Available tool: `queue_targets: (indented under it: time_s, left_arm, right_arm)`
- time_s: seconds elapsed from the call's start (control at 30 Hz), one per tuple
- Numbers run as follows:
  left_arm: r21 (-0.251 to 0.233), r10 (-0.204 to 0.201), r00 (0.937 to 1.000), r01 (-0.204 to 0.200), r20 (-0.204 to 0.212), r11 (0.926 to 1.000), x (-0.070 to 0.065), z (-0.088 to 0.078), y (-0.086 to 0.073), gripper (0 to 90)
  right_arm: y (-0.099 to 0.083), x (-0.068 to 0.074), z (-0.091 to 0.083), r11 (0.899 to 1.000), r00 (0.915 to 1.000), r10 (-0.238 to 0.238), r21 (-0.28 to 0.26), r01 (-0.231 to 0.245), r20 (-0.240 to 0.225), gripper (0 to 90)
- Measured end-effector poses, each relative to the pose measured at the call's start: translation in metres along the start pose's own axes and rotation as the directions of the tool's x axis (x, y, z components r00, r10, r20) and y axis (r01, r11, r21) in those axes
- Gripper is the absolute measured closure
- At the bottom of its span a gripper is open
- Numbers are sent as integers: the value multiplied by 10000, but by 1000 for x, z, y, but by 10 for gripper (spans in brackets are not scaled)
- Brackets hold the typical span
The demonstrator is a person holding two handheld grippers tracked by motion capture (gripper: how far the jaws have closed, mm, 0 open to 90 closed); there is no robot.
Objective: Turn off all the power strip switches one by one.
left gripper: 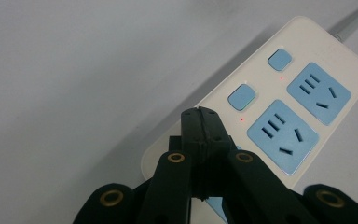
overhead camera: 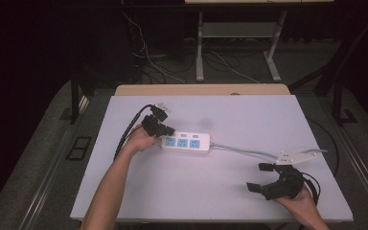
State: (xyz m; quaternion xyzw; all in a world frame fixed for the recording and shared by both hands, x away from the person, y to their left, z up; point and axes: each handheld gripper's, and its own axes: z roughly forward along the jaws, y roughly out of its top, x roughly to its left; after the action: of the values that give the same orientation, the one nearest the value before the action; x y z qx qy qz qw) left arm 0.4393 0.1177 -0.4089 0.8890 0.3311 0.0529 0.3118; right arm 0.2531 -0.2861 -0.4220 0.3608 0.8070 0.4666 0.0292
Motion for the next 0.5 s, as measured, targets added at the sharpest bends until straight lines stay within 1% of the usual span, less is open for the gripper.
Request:
queue_targets:
  time_s: [0.07,0.2,0.5]
  left_arm:
    - [4,-115,9999,115,16,9999,0,1,0,899]
    - [-33,-205,9997,205,98,9998,2,1,-1,899]
    - [-15,-271,9996,271,52,9996,1,1,0,898]
  right_arm:
    - [0,0,0,10000,10000,6,-3,-6,1,38]
    - [0,-1,-3,9999,10000,65,-81,-64,70,38]
    - [0,-3,-3,9999,9999,108,-75,-107,113,38]
